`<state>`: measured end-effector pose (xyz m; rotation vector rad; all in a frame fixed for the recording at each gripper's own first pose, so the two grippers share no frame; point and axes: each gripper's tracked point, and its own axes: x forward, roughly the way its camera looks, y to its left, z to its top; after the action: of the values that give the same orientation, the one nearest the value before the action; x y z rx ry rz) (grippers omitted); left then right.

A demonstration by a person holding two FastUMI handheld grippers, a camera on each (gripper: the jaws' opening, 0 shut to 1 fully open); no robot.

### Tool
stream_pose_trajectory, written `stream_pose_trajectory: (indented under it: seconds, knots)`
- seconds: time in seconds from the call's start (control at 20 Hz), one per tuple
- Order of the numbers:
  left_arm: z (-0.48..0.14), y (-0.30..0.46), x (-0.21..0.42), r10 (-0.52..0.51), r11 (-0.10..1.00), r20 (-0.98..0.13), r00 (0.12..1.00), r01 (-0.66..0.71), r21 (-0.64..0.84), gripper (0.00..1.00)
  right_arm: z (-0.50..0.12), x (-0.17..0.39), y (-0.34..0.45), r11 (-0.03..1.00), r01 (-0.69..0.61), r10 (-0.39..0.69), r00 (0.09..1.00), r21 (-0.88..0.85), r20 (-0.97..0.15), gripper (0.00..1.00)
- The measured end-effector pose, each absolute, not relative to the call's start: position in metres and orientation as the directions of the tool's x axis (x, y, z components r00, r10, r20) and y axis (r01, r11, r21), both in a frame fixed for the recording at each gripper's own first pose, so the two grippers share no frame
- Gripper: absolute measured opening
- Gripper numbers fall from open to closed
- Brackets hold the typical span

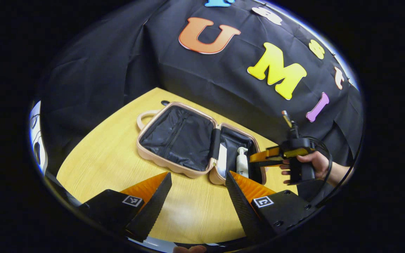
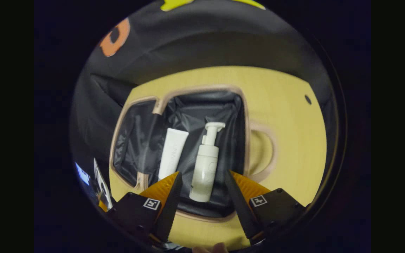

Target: First open the suitcase, pack the skin care products into it, and then close the suitcase.

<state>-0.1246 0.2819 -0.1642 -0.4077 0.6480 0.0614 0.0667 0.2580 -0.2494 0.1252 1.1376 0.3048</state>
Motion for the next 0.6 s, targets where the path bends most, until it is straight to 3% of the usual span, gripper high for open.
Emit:
stream_pose_trajectory:
  seconds: [0.2,0.35,0.6]
  knots:
    - [-0.162,0.318,-0.103,0.007,0.964,-0.531,0.847,-0.147,-0.223,0.98,-0.167,0.060,0.220,0.950,-0.284,0.297,0.677,0.132,-0.673,0.75]
    - [-0.159,0.343,-0.090,-0.007,0.946,-0.504,0.864,-0.157,-0.283,0.98,-0.099,0.043,0.203,0.925,-0.344,0.379,0.782,0.163,-0.495,0.75]
    - [-0.180,0.402,-0.058,-0.062,0.880,-0.467,0.882,-0.173,-0.443,0.98,-0.037,0.033,0.155,0.949,-0.313,0.312,0.898,0.047,-0.312,0.74]
